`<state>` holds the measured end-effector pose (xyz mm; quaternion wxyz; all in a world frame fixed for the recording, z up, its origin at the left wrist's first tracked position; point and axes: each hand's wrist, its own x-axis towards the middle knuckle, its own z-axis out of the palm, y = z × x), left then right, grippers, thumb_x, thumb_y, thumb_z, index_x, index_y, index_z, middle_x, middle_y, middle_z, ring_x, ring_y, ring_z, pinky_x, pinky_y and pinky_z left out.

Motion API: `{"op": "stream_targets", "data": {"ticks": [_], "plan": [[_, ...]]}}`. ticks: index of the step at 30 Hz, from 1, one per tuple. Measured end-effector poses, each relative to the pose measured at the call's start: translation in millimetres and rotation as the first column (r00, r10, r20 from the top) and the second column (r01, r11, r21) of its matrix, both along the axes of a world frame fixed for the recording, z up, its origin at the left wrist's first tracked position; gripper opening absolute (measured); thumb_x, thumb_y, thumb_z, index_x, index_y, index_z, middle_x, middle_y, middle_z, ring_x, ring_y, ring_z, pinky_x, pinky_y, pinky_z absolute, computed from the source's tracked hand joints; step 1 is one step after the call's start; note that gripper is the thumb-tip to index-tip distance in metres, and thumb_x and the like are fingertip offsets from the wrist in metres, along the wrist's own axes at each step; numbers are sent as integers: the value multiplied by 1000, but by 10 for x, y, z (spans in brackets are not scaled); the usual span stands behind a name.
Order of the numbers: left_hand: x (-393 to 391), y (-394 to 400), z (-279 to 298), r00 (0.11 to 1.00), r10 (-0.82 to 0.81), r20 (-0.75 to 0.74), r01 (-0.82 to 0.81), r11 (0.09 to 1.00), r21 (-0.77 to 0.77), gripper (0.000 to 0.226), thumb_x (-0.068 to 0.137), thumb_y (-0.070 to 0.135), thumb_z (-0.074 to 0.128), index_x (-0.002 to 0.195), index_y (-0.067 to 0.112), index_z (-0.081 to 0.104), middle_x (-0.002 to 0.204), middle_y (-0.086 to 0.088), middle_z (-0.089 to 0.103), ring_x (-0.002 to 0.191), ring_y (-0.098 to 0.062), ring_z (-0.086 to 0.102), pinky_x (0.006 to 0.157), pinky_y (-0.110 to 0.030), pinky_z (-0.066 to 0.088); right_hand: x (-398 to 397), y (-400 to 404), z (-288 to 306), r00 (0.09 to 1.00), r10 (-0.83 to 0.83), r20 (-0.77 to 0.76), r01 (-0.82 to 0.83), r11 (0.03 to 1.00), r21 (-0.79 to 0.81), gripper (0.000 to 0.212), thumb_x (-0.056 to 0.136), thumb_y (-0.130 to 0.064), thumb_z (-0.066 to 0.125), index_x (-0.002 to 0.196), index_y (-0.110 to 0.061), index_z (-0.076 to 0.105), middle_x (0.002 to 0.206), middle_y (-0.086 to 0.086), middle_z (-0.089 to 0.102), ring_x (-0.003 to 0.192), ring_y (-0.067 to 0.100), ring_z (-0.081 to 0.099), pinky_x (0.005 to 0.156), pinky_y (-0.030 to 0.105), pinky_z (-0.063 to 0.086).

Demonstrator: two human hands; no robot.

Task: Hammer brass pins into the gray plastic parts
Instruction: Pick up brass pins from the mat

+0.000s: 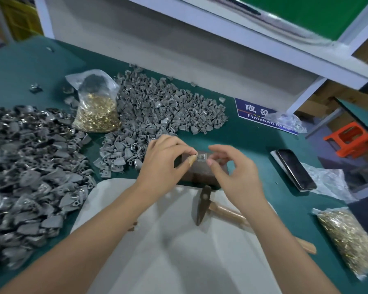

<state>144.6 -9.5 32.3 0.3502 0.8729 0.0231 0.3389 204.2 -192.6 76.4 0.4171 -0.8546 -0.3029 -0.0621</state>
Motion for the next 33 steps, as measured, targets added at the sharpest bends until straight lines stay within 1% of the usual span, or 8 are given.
{"op": "stream_targets", "data": {"ticks": [2, 7, 13, 19, 22, 25, 29, 33], "plan": [[-3, 27, 1, 1000, 7, 10, -6, 999, -32, 8, 91, 31, 74, 98, 29, 77, 95, 18, 63, 101, -8, 51, 90, -33, 35, 40, 93, 40, 1000, 10, -1, -11, 999, -35, 30, 89, -16, 76, 105, -42, 70, 92, -21, 72, 93, 10, 66, 93, 40, 53], [-4, 71, 24, 1000, 15, 11, -14, 995, -97, 9, 92, 30, 74, 99, 25, 78, 95, 16, 65, 101, -8, 51, 90, -38, 39, 75, 221, 97, 1000, 5, -21, -7, 998, -60, 25, 89, -14, 76, 100, -36, 73, 93, -18, 73, 92, 6, 65, 91, 33, 54], [-10, 54, 84, 998, 44, -35, -48, 991, -125, 8, 93, 33, 72, 98, 28, 76, 95, 17, 62, 101, -7, 49, 91, -36, 39, 62, 283, 74, 997, 4, -78, -3, 1000, 19, 22, 89, -10, 76, 101, -28, 75, 92, -18, 74, 93, 5, 67, 88, 21, 52], [-85, 197, 169, 996, 63, -63, -72, 987, -142, 5, 91, 33, 73, 96, 32, 75, 97, 17, 65, 105, -10, 51, 95, -42, 44, 16, 410, 103, 996, 68, -65, -64, 996, 59, 25, 89, -11, 78, 95, -35, 73, 90, -21, 73, 91, 4, 68, 80, 8, 45], [-135, 303, 209, 994, 89, -64, -98, 984, -149, 6, 91, 33, 72, 96, 31, 75, 96, 15, 65, 105, -14, 52, 93, -46, 46, 4, 539, 115, 994, 95, -47, -93, 994, 55, 18, 89, -13, 78, 99, -28, 75, 91, -19, 74, 91, 3, 68, 79, 7, 44], [-213, 430, 210, 989, 129, -76, -139, 978, -156, 8, 91, 32, 73, 97, 28, 76, 98, 11, 68, 106, -16, 53, 95, -48, 45, -15, 710, 88, 989, 124, -78, -119, 991, 62, 15, 90, -14, 77, 100, -26, 76, 90, -16, 74, 88, 6, 68, 78, 14, 49], [-373, 631, 199, 976, 193, -102, -205, 972, -114, 12, 91, 32, 74, 100, 25, 77, 99, 8, 70, 107, -19, 54, 95, -48, 45, -79, 949, 14, 979, 173, -105, -165, 983, 80, 15, 91, -11, 76, 102, -21, 77, 91, -11, 75, 88, 5, 68, 80, 17, 52], [-554, 793, 210, 956, 250, -151, -261, 963, -61, 13, 91, 32, 74, 102, 25, 77, 99, 7, 70, 109, -20, 53, 96, -44, 44, -157, 1165, -34, 971, 229, -73, -222, 971, 90, 16, 90, -8, 75, 101, -18, 77, 91, -13, 74, 86, 1, 67, 79, 12, 48]]}}
